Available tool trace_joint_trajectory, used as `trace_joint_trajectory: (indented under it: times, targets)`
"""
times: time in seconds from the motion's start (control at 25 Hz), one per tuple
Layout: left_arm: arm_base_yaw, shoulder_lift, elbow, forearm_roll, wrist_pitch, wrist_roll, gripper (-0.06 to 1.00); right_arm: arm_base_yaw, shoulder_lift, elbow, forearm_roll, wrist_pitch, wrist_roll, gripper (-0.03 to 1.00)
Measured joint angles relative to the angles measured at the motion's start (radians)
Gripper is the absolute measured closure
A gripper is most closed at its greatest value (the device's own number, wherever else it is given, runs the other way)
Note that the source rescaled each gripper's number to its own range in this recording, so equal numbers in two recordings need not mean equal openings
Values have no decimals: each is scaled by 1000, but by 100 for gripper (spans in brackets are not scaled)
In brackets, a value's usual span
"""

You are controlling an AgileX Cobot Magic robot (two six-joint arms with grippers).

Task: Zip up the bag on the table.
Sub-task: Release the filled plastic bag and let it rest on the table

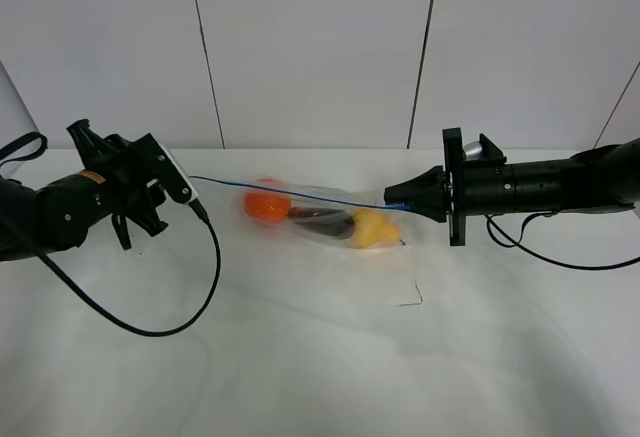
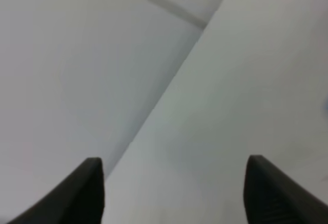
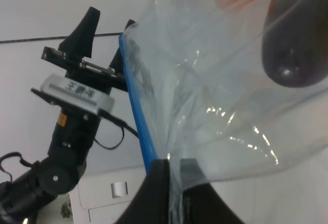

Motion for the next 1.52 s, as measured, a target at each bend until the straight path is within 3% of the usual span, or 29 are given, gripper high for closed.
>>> trace_joint_trajectory:
  times: [0.16,0.36,0.88,1.2,1.52]
  targets:
    - [62,0,0,-1,0,-101,18,0,0,0,0,0,6,97]
    - [74,0,0,-4,-2,-242,9,0,0,0,0,0,10,97]
    - [75,0,0,-4,-38,-317,1,0,0,0,0,0,15,97]
    - [75,0,0,-123,-38,-730,1,0,0,0,0,0,16,97]
    - [75,0,0,-157,-39,-798,1,0,0,0,0,0,21,97]
